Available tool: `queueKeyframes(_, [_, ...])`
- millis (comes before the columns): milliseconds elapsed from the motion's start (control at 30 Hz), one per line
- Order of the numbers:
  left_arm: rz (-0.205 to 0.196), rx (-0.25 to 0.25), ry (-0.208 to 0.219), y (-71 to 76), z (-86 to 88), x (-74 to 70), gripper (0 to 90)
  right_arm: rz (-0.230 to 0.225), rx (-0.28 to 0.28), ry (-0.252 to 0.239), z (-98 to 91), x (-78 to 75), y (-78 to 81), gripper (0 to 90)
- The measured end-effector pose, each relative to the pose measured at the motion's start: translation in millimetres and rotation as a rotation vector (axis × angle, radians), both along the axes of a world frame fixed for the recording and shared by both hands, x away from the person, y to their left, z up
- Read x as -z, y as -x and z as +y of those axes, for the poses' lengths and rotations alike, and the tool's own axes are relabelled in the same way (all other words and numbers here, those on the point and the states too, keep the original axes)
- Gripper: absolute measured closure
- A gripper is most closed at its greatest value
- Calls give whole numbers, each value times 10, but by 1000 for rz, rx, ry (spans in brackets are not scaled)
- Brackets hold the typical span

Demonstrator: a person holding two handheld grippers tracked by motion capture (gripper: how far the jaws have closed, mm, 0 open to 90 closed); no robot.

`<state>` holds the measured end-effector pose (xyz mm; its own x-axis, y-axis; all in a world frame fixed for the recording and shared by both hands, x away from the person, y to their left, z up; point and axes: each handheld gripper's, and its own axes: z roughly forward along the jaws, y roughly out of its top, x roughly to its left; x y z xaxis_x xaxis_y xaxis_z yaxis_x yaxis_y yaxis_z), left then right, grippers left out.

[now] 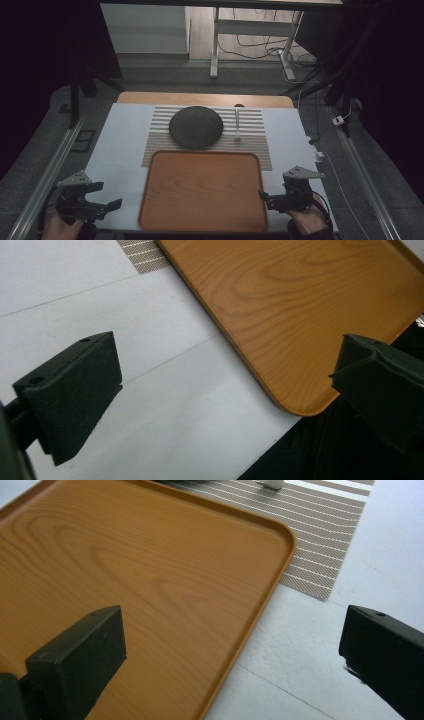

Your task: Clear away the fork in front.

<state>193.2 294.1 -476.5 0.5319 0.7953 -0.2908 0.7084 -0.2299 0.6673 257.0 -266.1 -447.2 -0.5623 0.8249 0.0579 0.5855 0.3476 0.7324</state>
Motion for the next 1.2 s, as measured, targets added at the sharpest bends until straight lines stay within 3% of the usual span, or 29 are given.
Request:
queueKeyframes(267, [2, 1, 5, -1, 7, 1, 0, 26, -37, -26, 66, 5, -89, 0])
queueKeyframes(467, [4, 4, 6, -4, 7, 2, 0, 74, -66, -47, 125, 43, -184, 0])
queueKeyframes(733, [5, 6, 0, -4, -2, 2, 0, 78, -104, -41, 225, 80, -291, 0])
queueKeyframes(1200, [9, 10, -6, -10, -10, 6, 0, 70, -160, 58, 492, 165, -524, 0])
